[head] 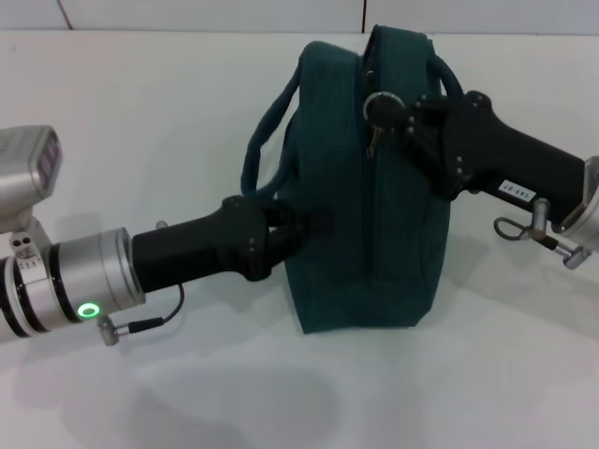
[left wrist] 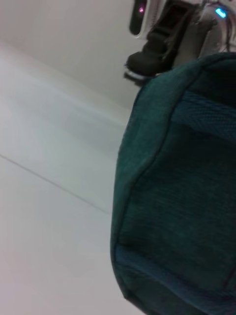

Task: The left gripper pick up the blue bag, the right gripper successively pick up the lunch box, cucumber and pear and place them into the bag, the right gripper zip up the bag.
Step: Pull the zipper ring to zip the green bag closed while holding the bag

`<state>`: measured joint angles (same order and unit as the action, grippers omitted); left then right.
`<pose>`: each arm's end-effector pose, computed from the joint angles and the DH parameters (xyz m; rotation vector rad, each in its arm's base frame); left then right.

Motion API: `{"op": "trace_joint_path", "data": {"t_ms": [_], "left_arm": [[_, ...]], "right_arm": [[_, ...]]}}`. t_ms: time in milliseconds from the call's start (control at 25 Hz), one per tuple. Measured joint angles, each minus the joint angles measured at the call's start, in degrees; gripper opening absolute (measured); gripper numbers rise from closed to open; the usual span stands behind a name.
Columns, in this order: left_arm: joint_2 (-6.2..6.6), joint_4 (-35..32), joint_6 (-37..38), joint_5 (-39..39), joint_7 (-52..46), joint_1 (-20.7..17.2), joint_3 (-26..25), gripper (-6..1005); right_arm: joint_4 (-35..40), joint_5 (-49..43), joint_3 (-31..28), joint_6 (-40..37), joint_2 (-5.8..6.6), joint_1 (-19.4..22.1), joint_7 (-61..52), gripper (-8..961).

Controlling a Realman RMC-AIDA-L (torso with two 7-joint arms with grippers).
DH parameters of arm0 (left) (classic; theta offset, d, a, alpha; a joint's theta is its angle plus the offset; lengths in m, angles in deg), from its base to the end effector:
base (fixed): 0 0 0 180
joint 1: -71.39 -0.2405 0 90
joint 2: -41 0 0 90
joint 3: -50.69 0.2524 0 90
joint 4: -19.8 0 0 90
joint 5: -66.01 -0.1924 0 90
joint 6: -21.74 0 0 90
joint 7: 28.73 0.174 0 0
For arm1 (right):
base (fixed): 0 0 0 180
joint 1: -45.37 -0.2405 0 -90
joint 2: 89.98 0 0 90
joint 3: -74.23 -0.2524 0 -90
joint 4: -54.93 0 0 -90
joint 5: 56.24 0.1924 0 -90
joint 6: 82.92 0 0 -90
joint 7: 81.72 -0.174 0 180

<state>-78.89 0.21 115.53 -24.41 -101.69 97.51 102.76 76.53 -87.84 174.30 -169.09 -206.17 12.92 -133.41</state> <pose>-0.2169 0.2775 -0.0575 -2.6297 -0.8585 -1.2212 0.1426 0.3198 -0.0443 -2.4788 0.2863 1.4302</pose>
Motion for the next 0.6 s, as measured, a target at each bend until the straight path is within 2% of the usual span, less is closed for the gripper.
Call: {"op": "trace_joint_path", "data": {"t_ms": [80, 200, 600], "left_arm": [[0.05, 0.0, 0.1, 0.0, -0.1, 0.0, 1.1, 200], [0.09, -0.2, 1.2, -0.5, -0.1, 0.1, 1.8, 113], [0.62, -1.3, 5.7, -1.5, 0.3, 0.2, 7.7, 63]], "right_arm": [[0.0, 0.9, -0.1, 0.0, 0.02, 0.0, 0.0, 9], [0.0, 1.8, -0.5, 0.1, 0.12, -0.1, -0.1, 9], [0.0, 3.3, -0.7, 2.6, 0.19, -0.3, -0.3, 10]]}}
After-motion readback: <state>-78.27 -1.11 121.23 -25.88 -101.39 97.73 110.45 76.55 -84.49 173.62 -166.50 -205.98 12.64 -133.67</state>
